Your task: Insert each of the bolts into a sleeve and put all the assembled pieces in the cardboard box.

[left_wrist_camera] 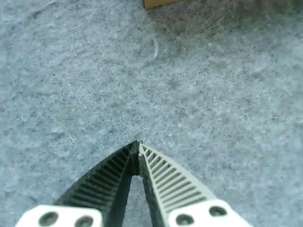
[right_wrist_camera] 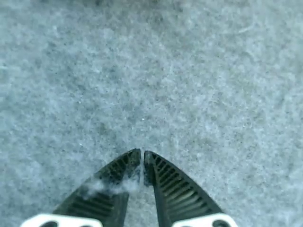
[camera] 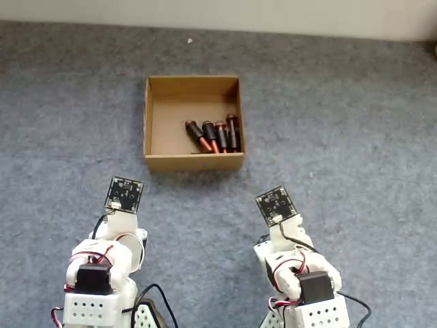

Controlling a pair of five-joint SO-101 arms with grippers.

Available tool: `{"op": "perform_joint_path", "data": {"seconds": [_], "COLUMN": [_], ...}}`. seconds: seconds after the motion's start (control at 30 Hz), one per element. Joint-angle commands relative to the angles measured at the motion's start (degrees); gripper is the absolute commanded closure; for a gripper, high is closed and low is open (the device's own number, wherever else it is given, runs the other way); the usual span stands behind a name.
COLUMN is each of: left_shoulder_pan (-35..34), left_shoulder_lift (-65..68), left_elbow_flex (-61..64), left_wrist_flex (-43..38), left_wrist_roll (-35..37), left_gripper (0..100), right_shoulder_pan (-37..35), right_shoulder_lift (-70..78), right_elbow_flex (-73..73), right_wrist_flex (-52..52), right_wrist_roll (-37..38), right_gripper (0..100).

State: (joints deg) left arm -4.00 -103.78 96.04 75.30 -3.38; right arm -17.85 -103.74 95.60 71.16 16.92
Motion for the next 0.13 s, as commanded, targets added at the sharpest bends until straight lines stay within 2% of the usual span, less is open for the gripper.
{"op": "perform_joint_path", "data": {"seconds": [0.0, 0.1], "left_shoulder_pan": [-0.7, -0.7], "left_shoulder_lift": [-0.2, -0.2], "left_elbow_flex": [1.1, 1.1], "left_wrist_flex": [0.4, 0.4], "left_wrist_roll": [-0.7, -0.7], "left_gripper": [99, 99], "right_shoulder_pan": [0.7, 0.7], "right_shoulder_lift": [-0.3, -0.3], "right_elbow_flex": [8.4, 8.4], "right_wrist_flex": [0.4, 0.4], "right_wrist_roll": [0.4, 0.4], "right_gripper": [99.2, 99.2]}}
